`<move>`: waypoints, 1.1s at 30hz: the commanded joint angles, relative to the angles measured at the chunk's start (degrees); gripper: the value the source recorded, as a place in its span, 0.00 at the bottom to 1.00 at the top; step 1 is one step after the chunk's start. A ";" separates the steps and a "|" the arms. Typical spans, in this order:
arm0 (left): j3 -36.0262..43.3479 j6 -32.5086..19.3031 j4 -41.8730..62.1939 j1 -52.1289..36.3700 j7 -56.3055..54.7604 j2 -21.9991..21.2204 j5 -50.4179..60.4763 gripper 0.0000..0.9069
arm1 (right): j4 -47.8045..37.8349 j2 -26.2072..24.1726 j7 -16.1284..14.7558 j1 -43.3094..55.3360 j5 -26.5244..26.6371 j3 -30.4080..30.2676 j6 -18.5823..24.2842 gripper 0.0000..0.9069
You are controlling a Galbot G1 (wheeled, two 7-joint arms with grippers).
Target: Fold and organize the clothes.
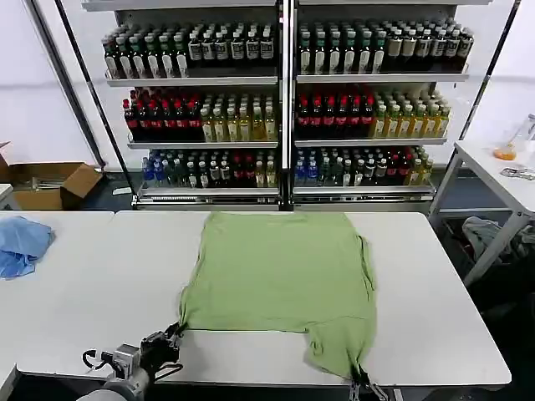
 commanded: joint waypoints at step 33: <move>-3.48 -1.50 -2.72 -6.19 -1.36 5.07 -9.65 0.02 | 4.90 -17.67 0.72 15.15 17.01 11.52 0.33 0.00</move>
